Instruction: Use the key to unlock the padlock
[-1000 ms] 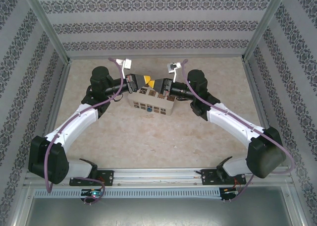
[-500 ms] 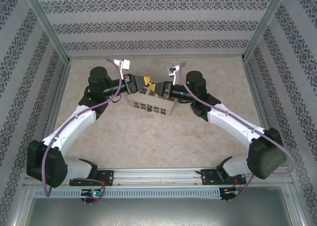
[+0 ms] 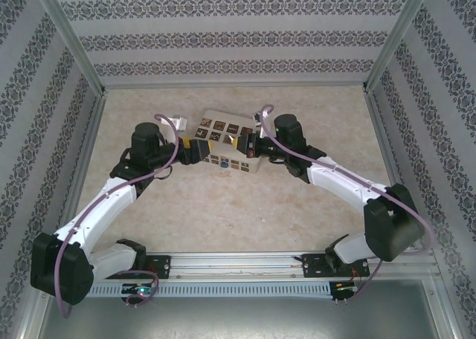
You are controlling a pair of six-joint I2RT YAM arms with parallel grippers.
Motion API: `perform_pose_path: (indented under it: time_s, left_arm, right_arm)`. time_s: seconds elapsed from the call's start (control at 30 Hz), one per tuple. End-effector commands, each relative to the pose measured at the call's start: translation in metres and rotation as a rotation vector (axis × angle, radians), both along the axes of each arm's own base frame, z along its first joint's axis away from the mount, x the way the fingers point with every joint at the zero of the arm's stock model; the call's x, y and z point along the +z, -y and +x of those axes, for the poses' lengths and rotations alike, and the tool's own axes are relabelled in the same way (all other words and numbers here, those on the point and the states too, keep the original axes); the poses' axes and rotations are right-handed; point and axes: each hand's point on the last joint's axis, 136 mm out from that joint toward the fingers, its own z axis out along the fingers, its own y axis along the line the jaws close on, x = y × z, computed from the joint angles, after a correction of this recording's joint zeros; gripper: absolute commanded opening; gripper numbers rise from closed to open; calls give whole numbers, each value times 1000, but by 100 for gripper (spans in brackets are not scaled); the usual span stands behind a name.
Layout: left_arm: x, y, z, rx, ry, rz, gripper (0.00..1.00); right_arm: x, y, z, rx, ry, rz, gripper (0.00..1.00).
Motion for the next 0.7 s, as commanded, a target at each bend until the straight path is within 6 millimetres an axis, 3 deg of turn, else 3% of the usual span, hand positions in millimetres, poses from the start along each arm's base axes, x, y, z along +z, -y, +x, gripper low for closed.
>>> perform_pose_path:
  time_s: [0.0, 0.3, 0.67]
  left_arm:
    - [-33, -5, -6, -4, -65, 57, 76]
    - [-75, 13, -8, -70, -153, 44, 75]
    - [-103, 23, 17, -89, -162, 62, 73]
  right_arm:
    - [-24, 7, 10, -31, -26, -39, 0]
    - [-67, 17, 28, -75, -126, -80, 0]
    - [-97, 12, 46, -83, -197, -121, 0]
